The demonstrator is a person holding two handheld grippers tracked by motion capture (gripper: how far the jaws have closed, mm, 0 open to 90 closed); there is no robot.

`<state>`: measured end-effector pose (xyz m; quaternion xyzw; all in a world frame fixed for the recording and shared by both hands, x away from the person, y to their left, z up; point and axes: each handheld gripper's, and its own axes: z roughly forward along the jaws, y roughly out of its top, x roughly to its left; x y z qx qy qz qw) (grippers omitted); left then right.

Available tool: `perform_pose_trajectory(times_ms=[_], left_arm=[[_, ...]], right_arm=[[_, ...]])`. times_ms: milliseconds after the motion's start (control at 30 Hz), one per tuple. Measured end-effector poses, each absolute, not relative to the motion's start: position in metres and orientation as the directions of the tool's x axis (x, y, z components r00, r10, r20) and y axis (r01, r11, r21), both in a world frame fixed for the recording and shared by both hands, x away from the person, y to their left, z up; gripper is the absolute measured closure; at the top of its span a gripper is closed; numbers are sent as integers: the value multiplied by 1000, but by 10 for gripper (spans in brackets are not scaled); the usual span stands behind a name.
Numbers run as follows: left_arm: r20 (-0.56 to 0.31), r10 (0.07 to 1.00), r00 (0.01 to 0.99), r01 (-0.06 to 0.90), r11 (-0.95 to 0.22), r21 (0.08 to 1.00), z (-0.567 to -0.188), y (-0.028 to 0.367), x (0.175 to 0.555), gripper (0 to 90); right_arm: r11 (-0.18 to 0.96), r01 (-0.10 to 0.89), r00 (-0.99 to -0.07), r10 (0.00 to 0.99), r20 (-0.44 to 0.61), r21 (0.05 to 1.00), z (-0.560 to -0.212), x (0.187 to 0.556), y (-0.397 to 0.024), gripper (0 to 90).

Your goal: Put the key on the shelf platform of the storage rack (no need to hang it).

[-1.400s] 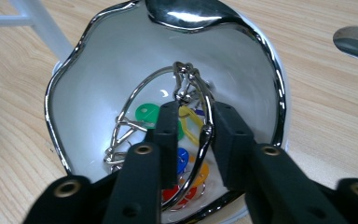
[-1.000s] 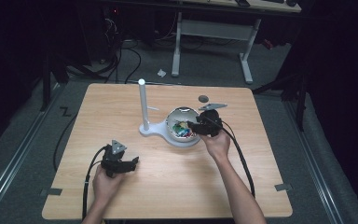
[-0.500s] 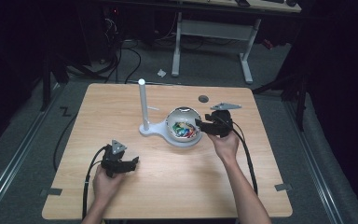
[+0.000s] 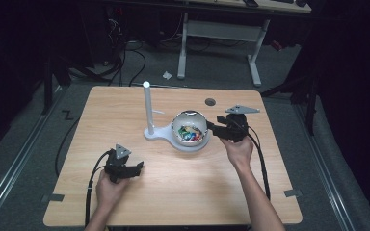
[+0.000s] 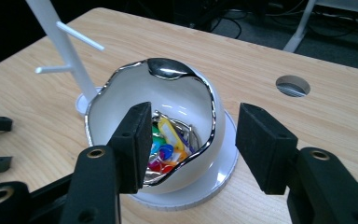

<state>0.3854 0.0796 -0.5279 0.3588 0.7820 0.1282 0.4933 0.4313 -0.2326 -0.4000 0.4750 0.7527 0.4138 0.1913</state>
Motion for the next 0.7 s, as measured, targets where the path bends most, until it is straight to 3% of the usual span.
perform_pose_trajectory(times_ms=[700], left_arm=[[-679,688,-256,434,710,555,-528,80,385,224]], right_arm=[[183,555,-463,879,118,812,-387,403,-256,494]])
